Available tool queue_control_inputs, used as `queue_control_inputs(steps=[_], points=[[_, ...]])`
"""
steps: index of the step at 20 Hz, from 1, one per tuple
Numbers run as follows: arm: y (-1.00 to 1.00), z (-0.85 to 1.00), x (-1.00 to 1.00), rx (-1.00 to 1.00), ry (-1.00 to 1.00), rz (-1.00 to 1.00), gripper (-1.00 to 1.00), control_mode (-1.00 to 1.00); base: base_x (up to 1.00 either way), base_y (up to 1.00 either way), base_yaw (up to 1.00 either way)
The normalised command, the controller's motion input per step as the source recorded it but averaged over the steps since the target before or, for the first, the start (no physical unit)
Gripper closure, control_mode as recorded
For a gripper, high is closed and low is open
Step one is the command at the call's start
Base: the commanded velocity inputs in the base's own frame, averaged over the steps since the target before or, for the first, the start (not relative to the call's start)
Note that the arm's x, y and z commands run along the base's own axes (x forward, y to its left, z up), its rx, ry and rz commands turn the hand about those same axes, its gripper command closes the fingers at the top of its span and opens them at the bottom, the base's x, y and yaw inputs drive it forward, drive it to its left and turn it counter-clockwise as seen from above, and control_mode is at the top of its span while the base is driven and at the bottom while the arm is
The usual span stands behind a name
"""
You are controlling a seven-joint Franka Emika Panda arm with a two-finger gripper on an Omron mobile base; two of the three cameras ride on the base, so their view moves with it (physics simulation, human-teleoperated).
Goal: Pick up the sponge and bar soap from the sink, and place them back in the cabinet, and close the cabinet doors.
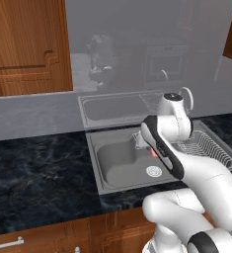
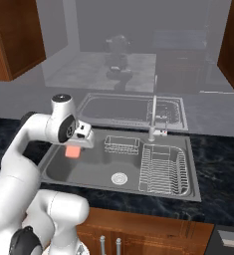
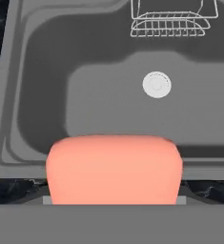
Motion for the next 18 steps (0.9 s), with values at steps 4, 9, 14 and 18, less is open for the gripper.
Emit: queue_control_inputs(steps=[4,9,14,18], points=[[-0.22,0.38,-0.66,0.00,0.00,0.00,1.00,-1.00,0.00,0.00,0.00],[-0.24,0.42,-0.64,0.00,0.00,0.00,1.00,-1.00,0.00,0.00,0.00],[-0.12,0.43,-0.51,0.00,0.00,0.00,1.00,-1.00,0.00,0.00,0.00],[-0.06,0.42,-0.35,0.00,0.00,0.00,1.00,-1.00,0.00,0.00,0.00]])
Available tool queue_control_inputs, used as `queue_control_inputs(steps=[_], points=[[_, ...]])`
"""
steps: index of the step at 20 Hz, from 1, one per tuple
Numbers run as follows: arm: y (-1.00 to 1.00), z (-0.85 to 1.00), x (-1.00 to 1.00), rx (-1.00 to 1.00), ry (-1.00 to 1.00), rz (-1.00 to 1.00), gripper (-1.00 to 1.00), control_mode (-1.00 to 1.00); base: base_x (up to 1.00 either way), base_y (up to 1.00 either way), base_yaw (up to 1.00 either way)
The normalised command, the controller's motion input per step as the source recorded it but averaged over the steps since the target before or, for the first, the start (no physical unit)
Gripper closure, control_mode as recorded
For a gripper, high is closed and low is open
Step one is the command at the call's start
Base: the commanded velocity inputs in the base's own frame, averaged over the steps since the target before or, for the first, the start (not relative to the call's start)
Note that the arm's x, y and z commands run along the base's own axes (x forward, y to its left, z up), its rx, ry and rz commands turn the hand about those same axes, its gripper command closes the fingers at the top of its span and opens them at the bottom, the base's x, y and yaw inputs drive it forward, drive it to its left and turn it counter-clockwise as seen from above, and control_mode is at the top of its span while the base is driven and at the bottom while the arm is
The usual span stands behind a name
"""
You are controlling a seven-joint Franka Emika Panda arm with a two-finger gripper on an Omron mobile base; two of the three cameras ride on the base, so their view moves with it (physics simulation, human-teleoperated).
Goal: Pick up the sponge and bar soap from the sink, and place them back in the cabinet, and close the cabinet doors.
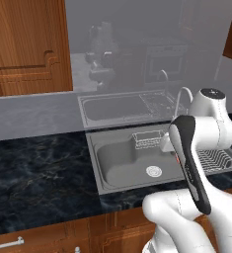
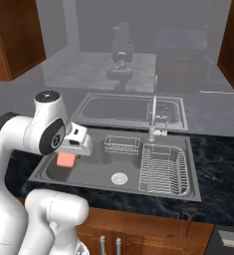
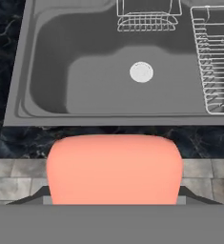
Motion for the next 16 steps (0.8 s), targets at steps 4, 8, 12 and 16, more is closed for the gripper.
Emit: queue_control_inputs(steps=[4,8,12,16], points=[[-0.01,0.27,-0.08,0.00,0.00,0.00,1.00,-1.00,0.00,0.00,0.00],[0.00,0.17,0.00,0.00,0.00,0.00,1.00,-1.00,0.00,0.00,0.00],[0.00,0.23,0.00,0.00,0.00,0.02,1.00,-1.00,0.00,0.00,0.00],[0.00,0.25,0.00,0.00,0.00,0.00,1.00,-1.00,0.00,0.00,0.00]])
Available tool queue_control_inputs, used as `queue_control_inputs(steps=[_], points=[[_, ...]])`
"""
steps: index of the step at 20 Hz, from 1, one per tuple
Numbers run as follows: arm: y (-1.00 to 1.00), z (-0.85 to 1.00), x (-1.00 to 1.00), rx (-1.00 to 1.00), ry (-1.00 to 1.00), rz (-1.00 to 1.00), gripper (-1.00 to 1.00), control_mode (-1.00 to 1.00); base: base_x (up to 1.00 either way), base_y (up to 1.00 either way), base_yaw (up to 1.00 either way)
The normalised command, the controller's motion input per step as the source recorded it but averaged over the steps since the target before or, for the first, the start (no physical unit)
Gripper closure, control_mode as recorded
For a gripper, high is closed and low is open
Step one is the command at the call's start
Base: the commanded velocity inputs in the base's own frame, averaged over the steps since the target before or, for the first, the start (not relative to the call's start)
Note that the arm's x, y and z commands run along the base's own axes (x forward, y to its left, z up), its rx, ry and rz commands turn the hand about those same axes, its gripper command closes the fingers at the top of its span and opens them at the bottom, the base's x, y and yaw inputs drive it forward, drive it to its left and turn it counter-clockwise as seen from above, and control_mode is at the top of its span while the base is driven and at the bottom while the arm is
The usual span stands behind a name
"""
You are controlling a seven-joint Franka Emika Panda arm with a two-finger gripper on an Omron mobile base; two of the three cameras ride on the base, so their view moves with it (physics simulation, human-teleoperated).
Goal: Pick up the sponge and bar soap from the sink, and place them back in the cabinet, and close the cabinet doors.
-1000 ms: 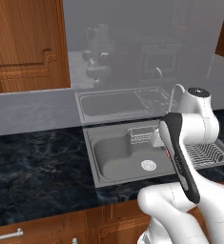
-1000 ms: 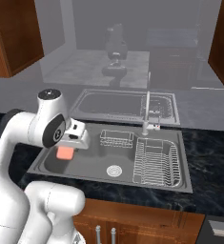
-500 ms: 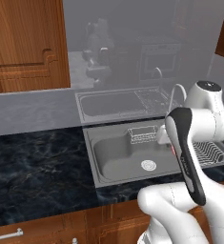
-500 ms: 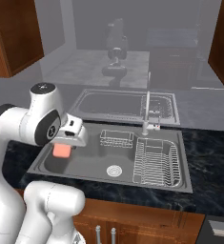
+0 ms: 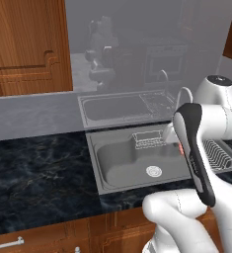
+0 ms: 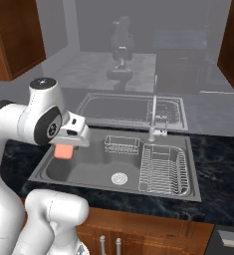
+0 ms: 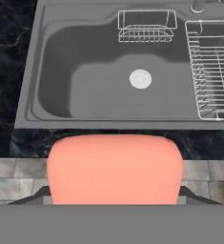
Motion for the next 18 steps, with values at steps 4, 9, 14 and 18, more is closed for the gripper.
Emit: queue_control_inputs(steps=[4,9,14,18], points=[[0.00,0.24,0.00,0.00,0.00,0.00,1.00,-1.00,0.00,0.00,0.00],[0.00,0.16,0.00,0.00,0.00,0.00,1.00,-1.00,0.00,0.00,0.00],[0.00,0.01,0.00,0.00,0.00,0.00,1.00,-1.00,0.00,0.00,0.00],[0.00,0.00,0.00,0.00,0.00,0.00,1.00,-1.00,0.00,0.00,0.00]])
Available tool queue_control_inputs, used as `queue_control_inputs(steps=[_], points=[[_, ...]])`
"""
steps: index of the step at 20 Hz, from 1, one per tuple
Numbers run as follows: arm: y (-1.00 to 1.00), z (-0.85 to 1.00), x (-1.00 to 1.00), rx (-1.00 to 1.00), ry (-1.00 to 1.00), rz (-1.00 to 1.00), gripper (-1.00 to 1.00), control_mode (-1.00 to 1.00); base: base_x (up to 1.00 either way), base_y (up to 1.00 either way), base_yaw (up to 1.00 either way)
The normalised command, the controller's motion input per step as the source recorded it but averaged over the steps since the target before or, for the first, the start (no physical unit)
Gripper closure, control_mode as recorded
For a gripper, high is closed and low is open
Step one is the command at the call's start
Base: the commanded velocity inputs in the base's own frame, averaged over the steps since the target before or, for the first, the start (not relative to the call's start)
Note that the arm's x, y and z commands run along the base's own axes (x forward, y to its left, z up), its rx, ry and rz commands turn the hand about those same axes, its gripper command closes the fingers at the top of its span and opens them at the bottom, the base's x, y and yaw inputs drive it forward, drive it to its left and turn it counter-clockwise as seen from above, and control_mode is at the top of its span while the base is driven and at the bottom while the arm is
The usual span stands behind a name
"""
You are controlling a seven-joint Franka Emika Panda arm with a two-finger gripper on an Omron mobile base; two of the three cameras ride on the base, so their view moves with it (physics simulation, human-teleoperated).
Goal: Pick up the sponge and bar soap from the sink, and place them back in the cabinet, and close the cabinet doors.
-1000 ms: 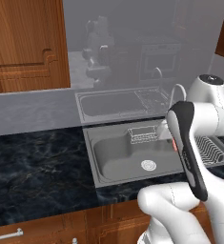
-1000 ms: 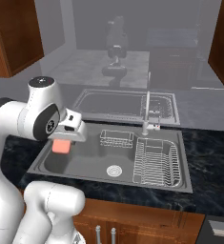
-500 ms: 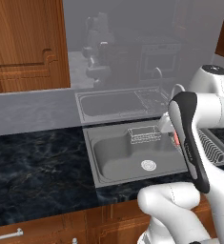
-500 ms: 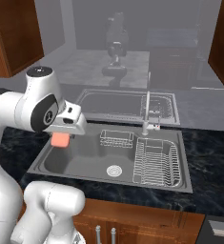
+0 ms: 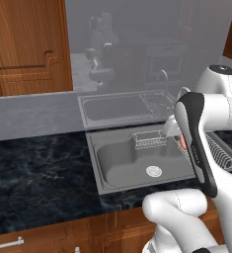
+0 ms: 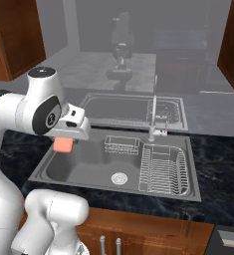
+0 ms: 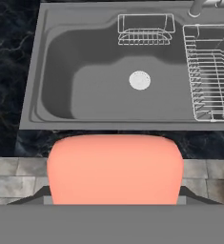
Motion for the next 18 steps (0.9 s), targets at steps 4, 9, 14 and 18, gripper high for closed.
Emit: queue_control_inputs(steps=[4,9,14,18], points=[[0.00,0.00,-0.06,0.00,0.00,0.00,1.00,-1.00,0.00,0.00,0.00],[0.00,0.00,0.00,0.00,0.00,0.00,1.00,1.00,-0.31,-0.08,0.00],[0.00,0.00,0.00,0.00,0.00,0.00,1.00,1.00,-0.52,-0.29,0.00],[0.00,0.00,0.00,0.00,0.00,0.00,1.00,1.00,-0.58,-0.36,0.00]])
